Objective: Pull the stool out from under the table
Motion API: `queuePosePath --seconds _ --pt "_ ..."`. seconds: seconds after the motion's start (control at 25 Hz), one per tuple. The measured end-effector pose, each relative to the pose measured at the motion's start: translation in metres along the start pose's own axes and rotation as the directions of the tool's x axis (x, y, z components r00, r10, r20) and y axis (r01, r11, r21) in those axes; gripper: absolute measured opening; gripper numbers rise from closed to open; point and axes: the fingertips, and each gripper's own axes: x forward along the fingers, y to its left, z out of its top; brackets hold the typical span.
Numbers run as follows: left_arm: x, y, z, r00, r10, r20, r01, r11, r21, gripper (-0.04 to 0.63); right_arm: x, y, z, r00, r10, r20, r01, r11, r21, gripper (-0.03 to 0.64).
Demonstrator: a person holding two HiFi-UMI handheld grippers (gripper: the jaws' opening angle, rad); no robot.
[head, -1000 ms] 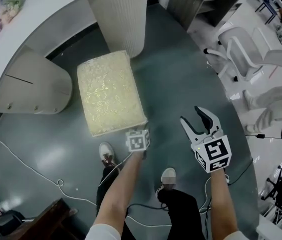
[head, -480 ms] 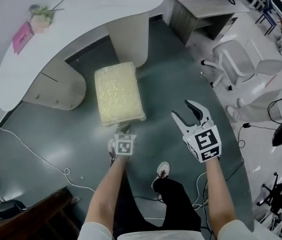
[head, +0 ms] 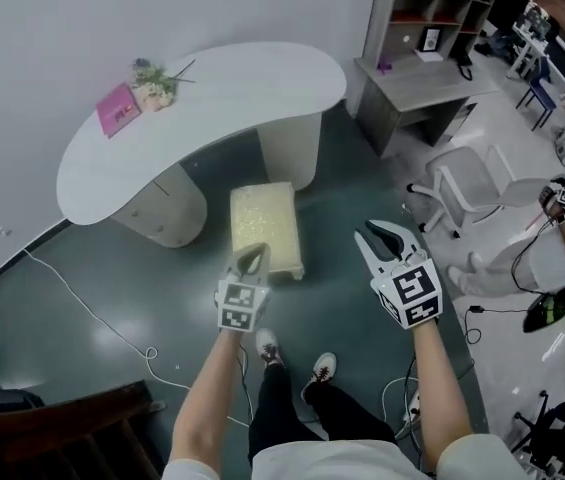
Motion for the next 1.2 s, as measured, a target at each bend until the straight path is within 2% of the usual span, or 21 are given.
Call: queuePosePath --seconds 0.2,0.4,0.52,0.84,1.12,1.2 --pt "-0.049 0.021 0.105 0.987 0.069 0.147 -0.083 0.992 0.094 0.018 -0.013 -0.003 0.067 0.997 0.018 0.075 -0.015 0.999 -0.042 0.025" --pt "-0.100 0.033 0.193 0.964 0.100 0.245 -0.148 0.971 0.188 0.018 -0.028 -0.002 0.123 0.990 0.021 0.136 -0.008 0.995 -0.097 0.017" --pt "-0.130 0.031 0.229 0.951 0.117 0.288 -0.187 0.955 0.230 0.018 -0.040 0.003 0.151 0.984 0.034 0.174 -0.011 0.991 -0.135 0.015" --pt "-0.199 0.018 0.287 0.917 0.153 0.369 -0.266 0.923 0.279 0.018 -0.079 0.021 0.214 0.962 0.079 0.262 -0.022 0.977 -0.213 0.015" --pt "-0.241 -0.002 0.307 0.897 0.149 0.416 -0.301 0.896 0.327 0.018 -0.111 0.044 0.242 0.945 0.136 0.299 -0.052 0.961 -0.272 0.015" --pt "-0.248 -0.008 0.310 0.892 0.155 0.425 -0.306 0.899 0.313 0.018 -0.116 0.046 0.243 0.944 0.137 0.299 -0.051 0.959 -0.278 0.015"
